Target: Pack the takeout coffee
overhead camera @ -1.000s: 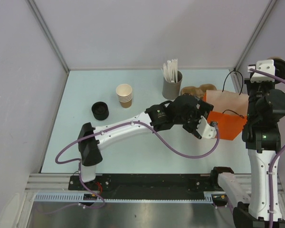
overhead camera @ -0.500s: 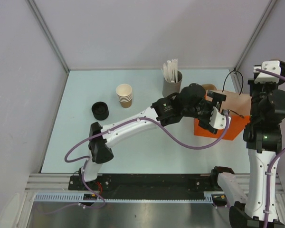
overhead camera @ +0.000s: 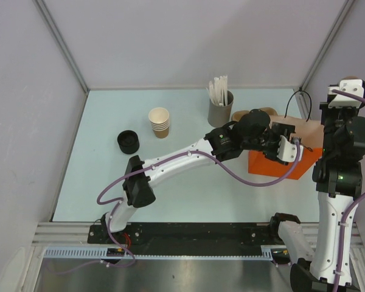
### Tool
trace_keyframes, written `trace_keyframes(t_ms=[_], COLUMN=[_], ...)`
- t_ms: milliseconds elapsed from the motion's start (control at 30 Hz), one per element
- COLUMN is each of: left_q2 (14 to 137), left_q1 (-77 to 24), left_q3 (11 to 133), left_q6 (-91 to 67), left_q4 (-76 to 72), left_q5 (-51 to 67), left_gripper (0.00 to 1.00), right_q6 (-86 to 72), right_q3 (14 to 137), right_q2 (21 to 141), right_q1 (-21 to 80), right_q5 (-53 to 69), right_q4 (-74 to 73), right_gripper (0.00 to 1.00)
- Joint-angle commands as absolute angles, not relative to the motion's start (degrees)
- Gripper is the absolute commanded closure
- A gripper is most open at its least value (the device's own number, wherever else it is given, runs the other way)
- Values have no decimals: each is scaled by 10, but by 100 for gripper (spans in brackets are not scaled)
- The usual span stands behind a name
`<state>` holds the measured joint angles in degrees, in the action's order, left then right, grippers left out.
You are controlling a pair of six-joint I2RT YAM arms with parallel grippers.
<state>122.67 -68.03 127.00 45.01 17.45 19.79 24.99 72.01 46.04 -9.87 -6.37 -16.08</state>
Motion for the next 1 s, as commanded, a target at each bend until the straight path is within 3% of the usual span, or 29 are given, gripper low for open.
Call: trace_keyframes(t_ms=[0,33,133,433,967], left_q2=[1229,1230,1232,1227,1098], left_q1=[-684,-684,-684,-684,-682], left_q3=[1302,1302,1303,1302,1164], left_q6=[439,439,435,431,410], left_q4=[133,133,128,132,148], left_q5=[203,203,199,176,8], left_gripper=[40,49,64,98,100], right_q6=[233,232,230,226,216], right_q3=[727,727,726,726,727], right_q2=[457,458,462,463,465], right_q1=[-104,-105,-105,-106,-106], right_q5=[-54,-53,-50,-40,-18], right_q4=[-150,-152,-154,-159,-163], right_gripper=[100,100,100,100,100])
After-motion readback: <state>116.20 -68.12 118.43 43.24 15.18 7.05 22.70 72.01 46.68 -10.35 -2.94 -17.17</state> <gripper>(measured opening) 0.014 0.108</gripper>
